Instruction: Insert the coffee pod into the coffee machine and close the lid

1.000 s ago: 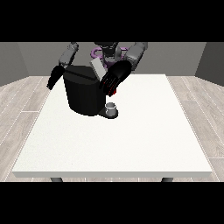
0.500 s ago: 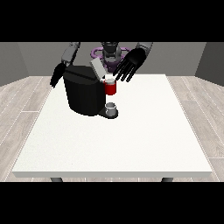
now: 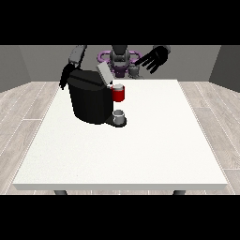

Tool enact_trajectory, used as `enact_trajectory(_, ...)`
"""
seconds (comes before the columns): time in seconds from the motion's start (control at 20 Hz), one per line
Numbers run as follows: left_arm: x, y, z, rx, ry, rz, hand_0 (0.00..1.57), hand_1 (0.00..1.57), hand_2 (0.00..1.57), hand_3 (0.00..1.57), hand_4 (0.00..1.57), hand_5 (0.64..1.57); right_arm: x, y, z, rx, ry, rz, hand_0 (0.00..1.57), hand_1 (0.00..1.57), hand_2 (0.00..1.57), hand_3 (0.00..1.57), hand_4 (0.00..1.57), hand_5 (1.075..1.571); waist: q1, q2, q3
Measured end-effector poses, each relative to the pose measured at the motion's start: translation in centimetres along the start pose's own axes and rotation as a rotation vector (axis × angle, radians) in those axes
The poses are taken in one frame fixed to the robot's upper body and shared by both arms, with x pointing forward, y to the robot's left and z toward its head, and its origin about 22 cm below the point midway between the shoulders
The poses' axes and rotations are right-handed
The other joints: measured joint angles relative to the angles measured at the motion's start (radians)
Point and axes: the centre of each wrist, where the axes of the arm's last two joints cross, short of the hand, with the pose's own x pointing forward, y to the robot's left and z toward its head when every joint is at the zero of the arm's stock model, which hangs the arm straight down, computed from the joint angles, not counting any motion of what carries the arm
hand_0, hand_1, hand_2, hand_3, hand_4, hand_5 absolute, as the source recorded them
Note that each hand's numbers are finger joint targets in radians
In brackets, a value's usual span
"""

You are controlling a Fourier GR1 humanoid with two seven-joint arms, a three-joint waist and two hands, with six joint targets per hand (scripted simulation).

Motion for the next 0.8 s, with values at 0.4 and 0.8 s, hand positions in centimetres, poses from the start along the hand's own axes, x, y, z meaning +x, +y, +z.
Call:
enact_trajectory(0.4,-8.3,-10.1,6.8,0.000,0.172,0.442,0.00,0.00,0.00,0.00,0.32,1.571,-3.5,-0.8,2.8,-0.016,0.096,0.004,0.00,0.00,0.00,0.00,0.00,1.571,0.107,-0.222,0.0015)
enact_trajectory(0.8,-11.3,-12.3,11.3,0.023,0.296,0.542,0.00,0.00,0.00,0.00,0.35,1.571,1.4,0.5,1.5,0.148,-0.037,-0.054,0.00,0.00,0.00,0.00,0.20,1.571,0.140,-0.317,0.0018)
